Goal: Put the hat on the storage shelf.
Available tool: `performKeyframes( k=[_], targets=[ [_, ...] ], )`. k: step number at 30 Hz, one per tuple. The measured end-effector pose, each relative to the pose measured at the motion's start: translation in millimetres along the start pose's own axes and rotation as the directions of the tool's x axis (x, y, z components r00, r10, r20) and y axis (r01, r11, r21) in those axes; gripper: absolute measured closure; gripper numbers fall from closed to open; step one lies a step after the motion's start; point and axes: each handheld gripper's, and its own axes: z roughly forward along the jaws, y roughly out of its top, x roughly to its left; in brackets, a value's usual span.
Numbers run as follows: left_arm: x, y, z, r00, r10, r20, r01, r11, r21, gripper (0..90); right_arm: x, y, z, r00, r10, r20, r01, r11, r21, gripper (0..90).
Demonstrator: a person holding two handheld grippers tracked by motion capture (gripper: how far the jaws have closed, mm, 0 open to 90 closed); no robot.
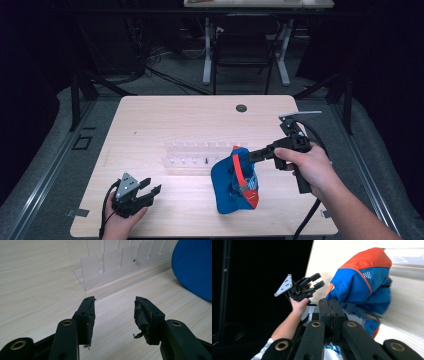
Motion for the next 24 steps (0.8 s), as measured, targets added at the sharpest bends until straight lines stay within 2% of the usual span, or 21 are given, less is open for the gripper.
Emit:
performKeyframes(
  k=[4, 10, 14, 15, 18, 20, 22, 23, 24],
  targets=[
    [-6.7, 6.8, -1.8, 0.9998, 0.012, 0.016, -0.012, 0.9999, -0.008, 51.4, 4.9, 1.1, 1.1, 0.9996, -0.017, -0.024, 0.017, 1.0, -0.005, 90.0],
    [-20.4, 14.8, -1.7, 0.997, 0.051, 0.058, -0.052, 0.9986, 0.009, 52.3, 14.1, 3.7, -2.9, 0.9987, -0.034, -0.038, 0.033, 0.999, -0.022, 90.0],
    [-31.9, 21.1, 1.1, 0.9911, 0.09, 0.098, -0.09, 0.996, -0.004, 54.3, 16.7, 4.2, -4.8, 0.9981, -0.044, -0.043, 0.042, 0.998, -0.044, 90.0],
    [-31.9, 21.1, 1.1, 0.9911, 0.09, 0.098, -0.09, 0.996, -0.004, 54.6, 16.7, 4.2, -4.8, 0.9981, -0.044, -0.043, 0.042, 0.998, -0.044, 90.0],
    [-43.3, 26.3, 5.2, 0.9879, 0.109, 0.111, -0.109, 0.9941, -0.003, 54.4, 17.5, 5.0, -7.4, 0.9979, -0.043, -0.048, 0.04, 0.998, -0.047, 90.0],
    [-50.3, 28.9, 8.5, 0.9869, 0.123, 0.105, -0.123, 0.9924, -0.008, 53.3, 18.5, 5.7, -9.1, 0.998, -0.043, -0.047, 0.04, 0.998, -0.054, 90.0],
    [-57.8, 31.5, 11.7, 0.9836, 0.142, 0.111, -0.142, 0.9898, -0.012, 52.7, 20.2, 6.5, -10.6, 0.9977, -0.054, -0.041, 0.051, 0.997, -0.064, 90.0],
    [-66.0, 33.7, 15.2, 0.9804, 0.156, 0.12, -0.156, 0.9877, -0.017, 52.6, 22.4, 7.4, -11.7, 0.9973, -0.056, -0.048, 0.053, 0.996, -0.071, 90.0],
    [-66.0, 33.7, 15.2, 0.9804, 0.156, 0.12, -0.156, 0.9877, -0.017, 52.5, 22.4, 7.4, -11.7, 0.9973, -0.056, -0.048, 0.053, 0.996, -0.071, 90.0]
  ],
)
